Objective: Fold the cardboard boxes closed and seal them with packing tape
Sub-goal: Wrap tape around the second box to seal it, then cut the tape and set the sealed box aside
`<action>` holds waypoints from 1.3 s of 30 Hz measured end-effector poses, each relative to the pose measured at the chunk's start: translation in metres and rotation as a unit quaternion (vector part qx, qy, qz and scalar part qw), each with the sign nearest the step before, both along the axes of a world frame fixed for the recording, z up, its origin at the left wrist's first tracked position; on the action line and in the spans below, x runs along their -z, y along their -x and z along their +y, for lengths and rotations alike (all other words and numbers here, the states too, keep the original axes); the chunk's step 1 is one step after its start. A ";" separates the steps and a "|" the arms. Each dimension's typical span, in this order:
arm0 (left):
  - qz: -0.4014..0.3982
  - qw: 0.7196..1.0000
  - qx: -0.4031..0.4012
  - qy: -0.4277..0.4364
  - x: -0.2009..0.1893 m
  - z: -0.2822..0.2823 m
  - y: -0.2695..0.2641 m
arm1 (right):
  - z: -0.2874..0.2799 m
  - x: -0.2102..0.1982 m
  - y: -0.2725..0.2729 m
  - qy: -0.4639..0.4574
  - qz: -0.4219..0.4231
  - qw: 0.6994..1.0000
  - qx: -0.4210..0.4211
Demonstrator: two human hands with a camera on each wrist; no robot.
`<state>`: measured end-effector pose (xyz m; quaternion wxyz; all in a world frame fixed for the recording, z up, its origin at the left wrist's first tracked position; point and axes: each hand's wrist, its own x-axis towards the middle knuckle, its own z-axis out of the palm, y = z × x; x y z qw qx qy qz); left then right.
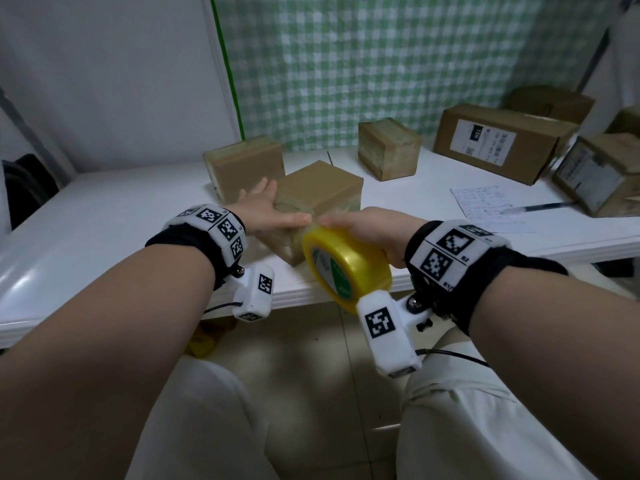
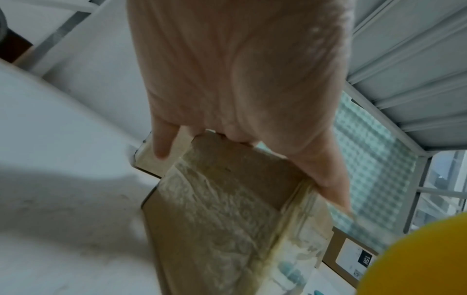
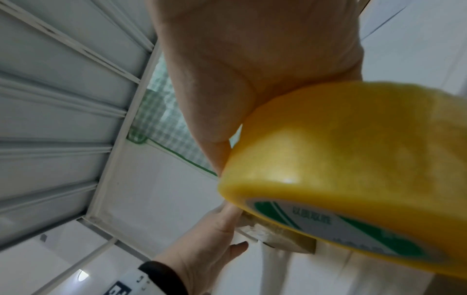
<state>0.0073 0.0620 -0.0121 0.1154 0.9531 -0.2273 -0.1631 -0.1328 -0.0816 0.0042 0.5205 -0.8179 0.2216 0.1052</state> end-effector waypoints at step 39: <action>0.317 0.741 -0.333 0.490 -0.014 -0.025 0.021 | -0.082 0.066 -0.072 0.201 -0.012 0.979 0.023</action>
